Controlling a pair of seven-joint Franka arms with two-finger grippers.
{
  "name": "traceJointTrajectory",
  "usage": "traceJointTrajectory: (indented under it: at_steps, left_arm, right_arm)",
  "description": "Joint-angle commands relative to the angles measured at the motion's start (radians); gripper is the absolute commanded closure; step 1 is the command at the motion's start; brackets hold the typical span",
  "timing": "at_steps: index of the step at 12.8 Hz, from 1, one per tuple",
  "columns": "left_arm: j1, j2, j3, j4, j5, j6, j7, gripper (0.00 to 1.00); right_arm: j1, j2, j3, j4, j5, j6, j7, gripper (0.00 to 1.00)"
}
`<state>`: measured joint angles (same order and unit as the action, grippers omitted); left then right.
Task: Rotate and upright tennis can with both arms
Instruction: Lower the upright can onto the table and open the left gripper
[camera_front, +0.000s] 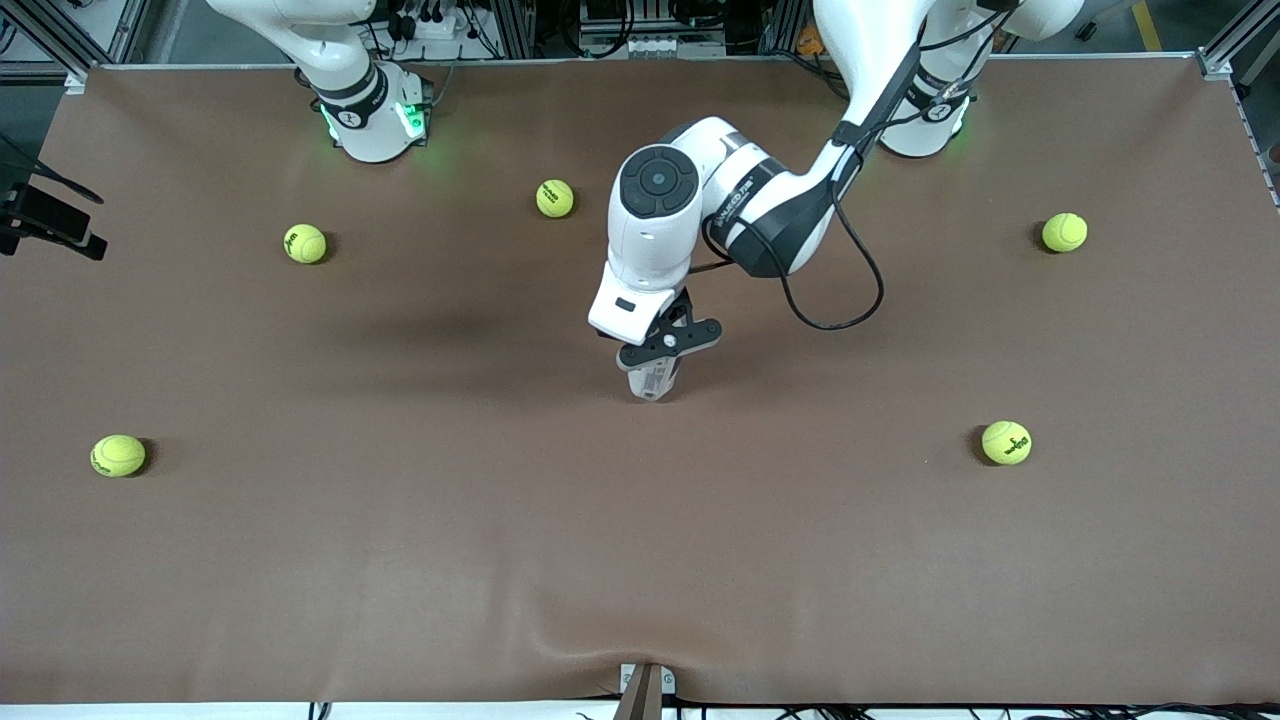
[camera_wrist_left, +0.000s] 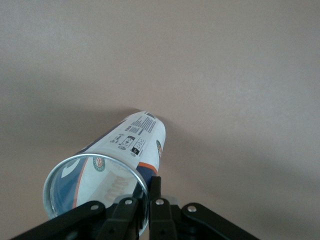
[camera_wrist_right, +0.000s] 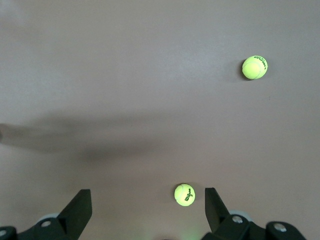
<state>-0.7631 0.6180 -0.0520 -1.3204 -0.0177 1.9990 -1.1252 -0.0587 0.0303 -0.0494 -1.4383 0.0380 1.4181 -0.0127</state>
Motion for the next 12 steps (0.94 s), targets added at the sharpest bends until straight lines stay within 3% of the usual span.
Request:
traceJointTrajectory:
  at_steps: [1,7,9,10,12]
  left_arm:
    - [-0.025,0.005,0.012,-0.003,0.033,-0.009,-0.048,1.0]
    - [-0.036,0.022,0.012,-0.006,0.041,-0.009,-0.05,1.0]
    - [-0.035,0.022,0.012,-0.006,0.039,-0.009,-0.05,0.8]
    - [-0.035,0.022,0.012,-0.006,0.039,-0.009,-0.05,0.63]
    - [-0.035,0.022,0.012,-0.005,0.038,-0.009,-0.05,0.46]
  right_arm:
    - [-0.012,-0.006,0.011,0.004,0.007,-0.001,0.005,0.0]
    - [-0.01,-0.006,0.011,0.004,0.007,-0.001,0.007,0.0]
    - [-0.01,-0.006,0.013,0.004,0.007,-0.001,0.007,0.0]
    - [-0.01,-0.006,0.013,0.006,0.007,-0.001,0.007,0.0]
    - [-0.01,-0.004,0.013,0.004,0.007,-0.001,0.007,0.0]
